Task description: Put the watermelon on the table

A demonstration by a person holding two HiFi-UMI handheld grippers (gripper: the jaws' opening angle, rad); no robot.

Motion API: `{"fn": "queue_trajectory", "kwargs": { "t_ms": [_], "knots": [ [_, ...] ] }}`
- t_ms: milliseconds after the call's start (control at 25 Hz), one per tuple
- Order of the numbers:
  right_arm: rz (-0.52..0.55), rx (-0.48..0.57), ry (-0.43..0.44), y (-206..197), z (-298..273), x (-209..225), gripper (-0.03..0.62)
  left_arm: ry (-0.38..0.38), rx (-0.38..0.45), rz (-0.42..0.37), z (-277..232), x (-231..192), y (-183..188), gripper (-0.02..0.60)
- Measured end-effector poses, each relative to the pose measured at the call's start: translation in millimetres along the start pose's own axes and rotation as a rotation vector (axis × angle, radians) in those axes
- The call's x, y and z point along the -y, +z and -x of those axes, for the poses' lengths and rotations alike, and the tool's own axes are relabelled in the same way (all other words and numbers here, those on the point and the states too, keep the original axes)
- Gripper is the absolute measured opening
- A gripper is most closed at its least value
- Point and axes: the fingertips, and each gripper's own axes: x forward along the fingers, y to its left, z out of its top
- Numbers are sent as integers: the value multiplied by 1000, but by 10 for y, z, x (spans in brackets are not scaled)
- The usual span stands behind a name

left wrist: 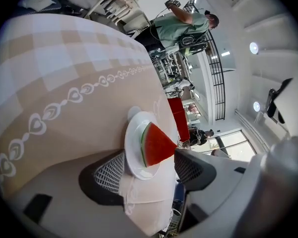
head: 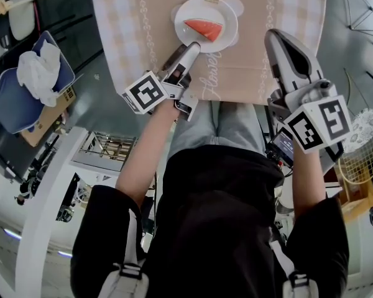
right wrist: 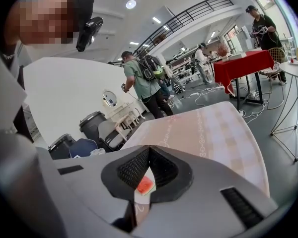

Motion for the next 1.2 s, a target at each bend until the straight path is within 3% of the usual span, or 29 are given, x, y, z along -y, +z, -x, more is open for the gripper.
{"fn": "queue_trajectory", "kwargs": {
  "t_ms": [120, 280, 400, 520, 640, 840, 1000, 1200],
  "knots": [
    [4, -1, 0, -24, -6, -30, 15, 15, -1, -71, 45, 39, 33, 302],
    [18, -1, 4, -41, -4, -117, 14, 76, 11, -275, 165, 156, 138, 290],
    [34, 3, 3, -38, 4, -224, 15, 132, 34, -433, 307, 273, 252, 226],
    [63, 3, -2, -7, 43, -354, 15, 225, 117, -575, 515, 404, 429, 42],
    [87, 27, -1, 145, 126, -520, 14, 254, 150, -699, 664, 658, 558, 15],
    [112, 77, -3, 453, 307, -785, 15, 292, 106, -929, 818, 1173, 636, 12],
    [122, 112, -6, 602, 473, -952, 14, 274, 129, -990, 986, 1539, 675, 12],
    [136, 145, -17, 705, 639, -1107, 14, 348, 176, -1078, 1192, 1795, 776, 12]
  ]
}}
